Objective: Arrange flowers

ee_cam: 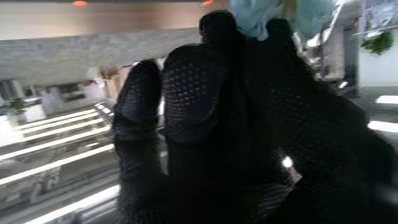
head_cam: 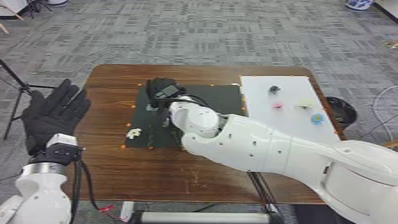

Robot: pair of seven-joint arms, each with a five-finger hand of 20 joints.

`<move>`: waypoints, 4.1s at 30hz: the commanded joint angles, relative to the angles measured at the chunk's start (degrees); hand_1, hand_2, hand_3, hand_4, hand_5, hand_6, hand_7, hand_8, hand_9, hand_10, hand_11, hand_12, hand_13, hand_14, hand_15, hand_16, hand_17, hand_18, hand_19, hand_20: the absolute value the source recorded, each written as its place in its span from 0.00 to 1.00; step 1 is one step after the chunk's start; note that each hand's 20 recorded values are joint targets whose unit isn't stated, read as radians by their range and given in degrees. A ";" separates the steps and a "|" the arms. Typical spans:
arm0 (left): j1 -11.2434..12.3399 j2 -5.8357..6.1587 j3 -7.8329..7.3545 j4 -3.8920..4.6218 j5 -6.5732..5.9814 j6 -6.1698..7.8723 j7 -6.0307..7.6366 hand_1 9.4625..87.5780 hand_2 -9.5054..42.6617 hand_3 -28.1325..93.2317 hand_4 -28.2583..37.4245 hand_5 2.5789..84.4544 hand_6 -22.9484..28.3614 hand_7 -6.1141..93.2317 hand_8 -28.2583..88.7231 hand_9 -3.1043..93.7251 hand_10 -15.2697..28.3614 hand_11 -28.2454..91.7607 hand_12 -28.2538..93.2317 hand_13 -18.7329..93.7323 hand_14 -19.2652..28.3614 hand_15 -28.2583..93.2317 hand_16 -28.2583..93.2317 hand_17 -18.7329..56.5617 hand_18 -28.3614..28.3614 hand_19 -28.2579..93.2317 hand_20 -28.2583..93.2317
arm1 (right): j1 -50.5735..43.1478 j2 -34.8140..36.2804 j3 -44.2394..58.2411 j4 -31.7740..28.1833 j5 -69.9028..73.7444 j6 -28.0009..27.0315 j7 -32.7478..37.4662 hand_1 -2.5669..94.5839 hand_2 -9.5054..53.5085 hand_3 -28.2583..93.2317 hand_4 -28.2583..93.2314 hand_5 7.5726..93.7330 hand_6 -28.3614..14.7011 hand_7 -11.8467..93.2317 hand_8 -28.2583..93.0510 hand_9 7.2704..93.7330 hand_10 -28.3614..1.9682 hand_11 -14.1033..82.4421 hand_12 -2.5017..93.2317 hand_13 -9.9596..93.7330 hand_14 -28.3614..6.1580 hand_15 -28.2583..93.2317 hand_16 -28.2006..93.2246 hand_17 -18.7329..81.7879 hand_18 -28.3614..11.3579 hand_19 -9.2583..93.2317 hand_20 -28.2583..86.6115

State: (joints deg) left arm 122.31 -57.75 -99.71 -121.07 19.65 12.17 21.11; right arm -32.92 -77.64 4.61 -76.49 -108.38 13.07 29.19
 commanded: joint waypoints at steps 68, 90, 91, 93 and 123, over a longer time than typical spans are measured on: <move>3.44 -2.86 -3.65 -0.82 0.75 -0.38 -1.13 0.16 0.56 0.81 0.00 0.51 0.64 0.16 0.18 0.37 0.71 0.40 0.31 0.39 0.74 0.45 0.20 0.16 0.77 0.54 0.31 | -5.88 3.59 9.20 -7.85 -5.77 -29.32 8.97 0.30 0.58 0.84 0.15 0.72 0.54 0.22 0.16 0.59 0.30 0.25 0.19 0.69 0.37 0.85 0.49 0.46 0.08 0.85 0.57; 2.38 -1.65 -2.83 -0.42 0.57 -0.21 -1.16 0.17 0.55 0.82 0.00 0.51 0.64 0.16 0.18 0.38 0.71 0.41 0.32 0.39 0.74 0.46 0.20 0.16 0.78 0.54 0.32 | -7.48 3.02 11.11 -7.43 -4.49 -29.40 3.06 0.29 0.55 0.88 0.14 0.59 0.54 0.19 0.15 0.54 0.42 0.24 0.16 0.68 0.38 0.84 0.47 0.46 0.10 0.83 0.59; 2.38 -1.68 -2.88 -0.39 0.63 -0.42 -1.22 0.17 0.55 0.82 0.00 0.51 0.64 0.16 0.18 0.38 0.71 0.41 0.32 0.39 0.74 0.46 0.20 0.16 0.78 0.54 0.32 | -7.36 2.96 11.08 -7.31 -4.33 -29.20 3.08 0.29 0.54 0.89 0.14 0.57 0.54 0.19 0.15 0.53 0.43 0.23 0.16 0.68 0.38 0.84 0.47 0.46 0.10 0.83 0.59; 2.39 -1.72 -2.87 -0.40 0.60 -0.51 -1.30 0.17 0.55 0.82 0.00 0.51 0.64 0.16 0.18 0.38 0.71 0.41 0.32 0.39 0.74 0.46 0.20 0.16 0.78 0.54 0.32 | -7.36 2.77 11.40 -7.13 -3.86 -29.60 3.19 0.29 0.54 0.89 0.14 0.54 0.55 0.19 0.15 0.52 0.42 0.23 0.16 0.68 0.38 0.84 0.47 0.46 0.10 0.83 0.59; 1.67 -3.92 -1.88 0.10 1.55 -1.21 -3.23 0.18 0.55 0.83 0.00 0.51 0.64 0.16 0.17 0.38 0.70 0.41 0.32 0.40 0.73 0.45 0.19 0.16 0.78 0.54 0.31 | -26.21 23.19 38.81 -23.44 -2.62 -14.16 3.84 0.30 0.42 0.86 0.09 0.54 0.47 0.20 0.15 0.50 0.37 0.25 0.14 0.70 0.40 0.84 0.45 0.48 0.11 0.85 0.55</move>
State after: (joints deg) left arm 124.84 -61.56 -102.81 -121.51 20.90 11.70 18.40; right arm -49.21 -68.41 30.66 -92.91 -111.09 -7.85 34.18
